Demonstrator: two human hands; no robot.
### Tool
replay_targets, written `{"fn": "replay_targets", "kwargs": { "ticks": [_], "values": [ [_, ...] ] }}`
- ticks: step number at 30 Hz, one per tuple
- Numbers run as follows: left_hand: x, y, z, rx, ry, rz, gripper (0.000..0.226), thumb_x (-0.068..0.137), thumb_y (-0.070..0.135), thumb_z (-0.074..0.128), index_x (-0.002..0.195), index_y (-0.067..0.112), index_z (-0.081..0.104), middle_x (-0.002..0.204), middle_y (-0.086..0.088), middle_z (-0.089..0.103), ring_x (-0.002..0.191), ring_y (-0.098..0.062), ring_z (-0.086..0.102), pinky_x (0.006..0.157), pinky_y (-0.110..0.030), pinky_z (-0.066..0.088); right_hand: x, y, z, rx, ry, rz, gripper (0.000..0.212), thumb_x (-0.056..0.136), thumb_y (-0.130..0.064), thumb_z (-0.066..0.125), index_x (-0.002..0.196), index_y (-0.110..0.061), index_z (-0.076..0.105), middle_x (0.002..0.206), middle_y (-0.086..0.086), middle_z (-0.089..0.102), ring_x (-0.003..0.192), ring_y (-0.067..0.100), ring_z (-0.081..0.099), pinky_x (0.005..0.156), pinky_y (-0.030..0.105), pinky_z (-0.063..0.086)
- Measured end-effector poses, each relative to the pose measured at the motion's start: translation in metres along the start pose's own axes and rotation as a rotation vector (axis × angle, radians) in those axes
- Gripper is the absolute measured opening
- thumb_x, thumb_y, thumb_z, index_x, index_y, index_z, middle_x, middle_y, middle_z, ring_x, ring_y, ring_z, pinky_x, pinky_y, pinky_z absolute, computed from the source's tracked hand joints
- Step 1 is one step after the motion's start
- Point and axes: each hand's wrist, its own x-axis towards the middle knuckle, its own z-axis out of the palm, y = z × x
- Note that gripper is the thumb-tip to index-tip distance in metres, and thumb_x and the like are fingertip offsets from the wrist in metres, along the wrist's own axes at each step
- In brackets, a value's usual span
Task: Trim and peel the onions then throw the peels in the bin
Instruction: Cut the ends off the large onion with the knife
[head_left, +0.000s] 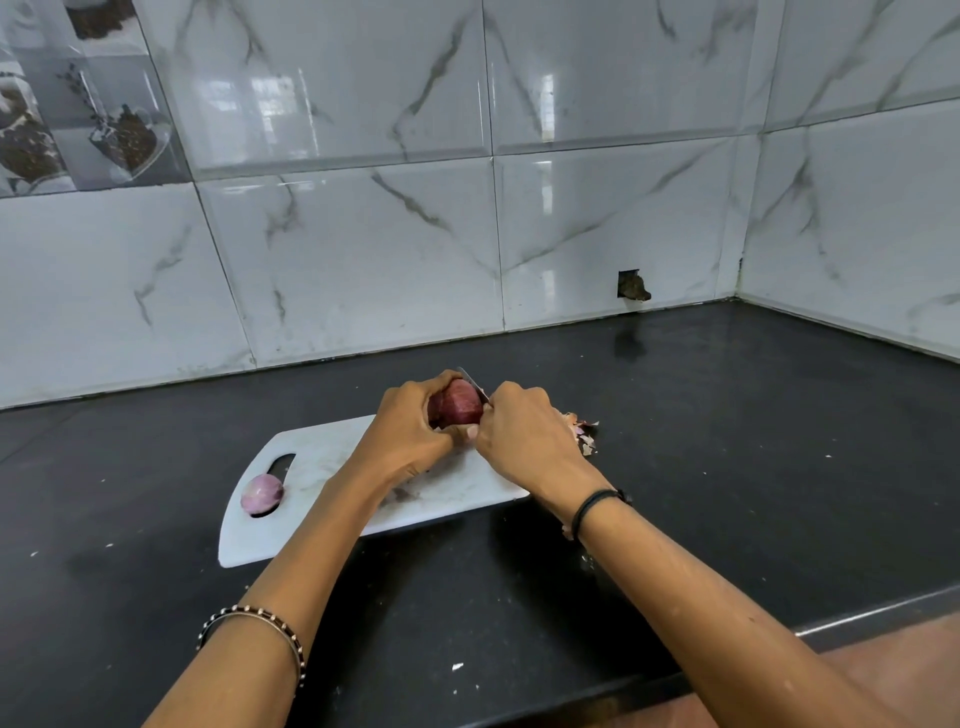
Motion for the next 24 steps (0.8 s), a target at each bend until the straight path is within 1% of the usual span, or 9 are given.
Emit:
{"fn": "replay_targets", "kwargs": {
  "ticks": [3, 5, 9, 12, 15, 17, 19, 22, 24],
  "values": [
    [0.001, 0.0, 0.0, -0.008, -0.013, 0.024, 0.046, 0.079, 0.028, 0.084, 0.121, 0.035, 0.066, 0.098, 0.01, 0.076, 0.096, -0.009, 0.07, 0.092, -0.028, 0.056, -0.006, 0.005, -0.001, 0.023, -0.001, -0.008, 0.014, 0.102, -0.019, 0.051, 0.102, -0.005, 0.056, 0.103, 0.014, 0.054, 0.084, 0.031, 0.048, 0.072, 0.035, 0.041],
    [0.001, 0.0, -0.001, -0.006, -0.016, 0.026, 0.047, 0.08, 0.029, 0.084, 0.123, 0.035, 0.066, 0.099, 0.01, 0.076, 0.096, -0.009, 0.07, 0.091, -0.027, 0.055, -0.004, 0.005, -0.002, 0.052, 0.004, 0.0, 0.014, 0.101, -0.019, 0.052, 0.1, -0.006, 0.055, 0.104, 0.016, 0.056, 0.087, 0.032, 0.05, 0.074, 0.037, 0.045],
    [0.001, 0.001, -0.001, 0.001, -0.019, 0.015, 0.058, 0.082, 0.025, 0.085, 0.134, 0.031, 0.062, 0.106, 0.006, 0.075, 0.099, -0.01, 0.068, 0.082, -0.01, 0.049, 0.007, 0.002, 0.004, 0.061, 0.008, 0.022, 0.02, 0.101, -0.022, 0.055, 0.111, -0.005, 0.058, 0.101, 0.01, 0.05, 0.087, 0.031, 0.052, 0.074, 0.035, 0.044],
    [0.001, 0.002, -0.001, 0.017, -0.014, 0.02, 0.052, 0.082, 0.019, 0.084, 0.128, 0.032, 0.063, 0.105, 0.004, 0.075, 0.099, -0.012, 0.068, 0.075, -0.002, 0.044, 0.013, 0.001, 0.007, 0.062, 0.018, 0.023, 0.022, 0.1, -0.021, 0.055, 0.113, -0.003, 0.058, 0.108, 0.015, 0.057, 0.084, 0.032, 0.053, 0.072, 0.035, 0.044],
    [0.001, 0.003, 0.0, 0.007, -0.019, 0.028, 0.046, 0.081, 0.016, 0.082, 0.12, 0.034, 0.066, 0.1, 0.007, 0.075, 0.096, -0.011, 0.069, 0.082, -0.013, 0.051, 0.007, 0.003, 0.008, 0.049, 0.019, 0.013, 0.017, 0.101, -0.018, 0.052, 0.109, -0.004, 0.058, 0.105, 0.015, 0.056, 0.089, 0.035, 0.055, 0.073, 0.036, 0.044],
    [0.001, 0.004, 0.0, 0.003, -0.011, 0.026, 0.045, 0.08, 0.018, 0.082, 0.118, 0.035, 0.066, 0.098, 0.009, 0.075, 0.095, -0.011, 0.07, 0.084, -0.02, 0.054, 0.0, 0.006, 0.01, 0.021, 0.031, 0.008, 0.01, 0.1, -0.015, 0.051, 0.093, -0.008, 0.052, 0.099, 0.014, 0.056, 0.085, 0.033, 0.051, 0.07, 0.034, 0.04],
    [0.001, 0.004, 0.0, 0.0, -0.011, 0.033, 0.042, 0.081, 0.02, 0.082, 0.117, 0.035, 0.067, 0.095, 0.009, 0.075, 0.093, -0.01, 0.07, 0.082, -0.017, 0.053, -0.007, 0.008, 0.011, -0.007, 0.048, 0.01, 0.015, 0.099, -0.012, 0.049, 0.085, -0.011, 0.045, 0.101, 0.019, 0.06, 0.083, 0.031, 0.046, 0.07, 0.034, 0.036],
    [0.001, 0.003, 0.001, 0.004, -0.01, 0.034, 0.045, 0.081, 0.019, 0.082, 0.121, 0.033, 0.066, 0.098, 0.008, 0.075, 0.094, -0.011, 0.07, 0.084, -0.017, 0.053, -0.007, 0.004, 0.011, -0.005, 0.049, 0.029, 0.008, 0.1, -0.014, 0.049, 0.097, -0.009, 0.053, 0.112, 0.02, 0.059, 0.097, 0.038, 0.055, 0.073, 0.034, 0.038],
    [0.001, 0.002, 0.003, 0.03, -0.006, 0.025, 0.056, 0.081, 0.018, 0.082, 0.132, 0.029, 0.063, 0.105, 0.004, 0.075, 0.1, -0.013, 0.069, 0.093, -0.024, 0.054, -0.006, 0.0, 0.014, -0.03, 0.049, 0.045, 0.017, 0.1, -0.014, 0.05, 0.112, -0.004, 0.057, 0.118, 0.019, 0.059, 0.108, 0.04, 0.059, 0.075, 0.034, 0.038]
  ]
}}
